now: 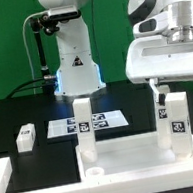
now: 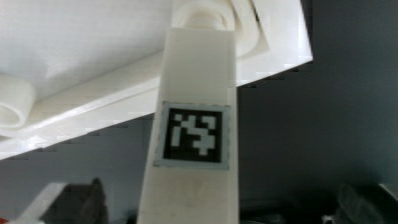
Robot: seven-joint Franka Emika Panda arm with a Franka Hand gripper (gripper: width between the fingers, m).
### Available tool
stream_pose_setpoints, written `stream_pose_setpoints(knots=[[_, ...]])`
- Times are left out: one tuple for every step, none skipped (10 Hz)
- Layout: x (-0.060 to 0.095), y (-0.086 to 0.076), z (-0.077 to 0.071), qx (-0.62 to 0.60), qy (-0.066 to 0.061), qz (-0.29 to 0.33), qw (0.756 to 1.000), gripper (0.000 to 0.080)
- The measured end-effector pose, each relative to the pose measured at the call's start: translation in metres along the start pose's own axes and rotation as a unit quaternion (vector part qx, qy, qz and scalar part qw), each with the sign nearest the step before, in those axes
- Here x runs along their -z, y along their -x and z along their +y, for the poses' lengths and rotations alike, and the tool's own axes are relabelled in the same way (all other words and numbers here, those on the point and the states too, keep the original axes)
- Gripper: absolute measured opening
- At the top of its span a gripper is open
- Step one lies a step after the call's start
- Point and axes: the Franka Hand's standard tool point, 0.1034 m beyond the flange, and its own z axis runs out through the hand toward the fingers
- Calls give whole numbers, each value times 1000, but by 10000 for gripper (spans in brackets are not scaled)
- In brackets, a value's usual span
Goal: Assemble desk
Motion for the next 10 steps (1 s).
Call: stream_pose_setpoints(knots=[[0, 0, 0, 0, 0, 0, 1000, 649], [0, -2, 4, 10, 4, -5, 1000, 649], [5, -11, 15, 9, 11, -27, 1000, 649], [11, -18, 22, -1, 13, -46, 999, 649], [12, -21, 22, -4, 11, -47, 999, 649], [12, -28, 24, 7, 18, -63, 998, 649], [14, -40, 27, -2, 21, -83, 996, 649], [16, -47, 30, -16, 23, -117, 993, 649], [19, -55, 30, -31, 26, -147, 988, 649], [19, -64, 30, -49, 20, -170, 984, 649]])
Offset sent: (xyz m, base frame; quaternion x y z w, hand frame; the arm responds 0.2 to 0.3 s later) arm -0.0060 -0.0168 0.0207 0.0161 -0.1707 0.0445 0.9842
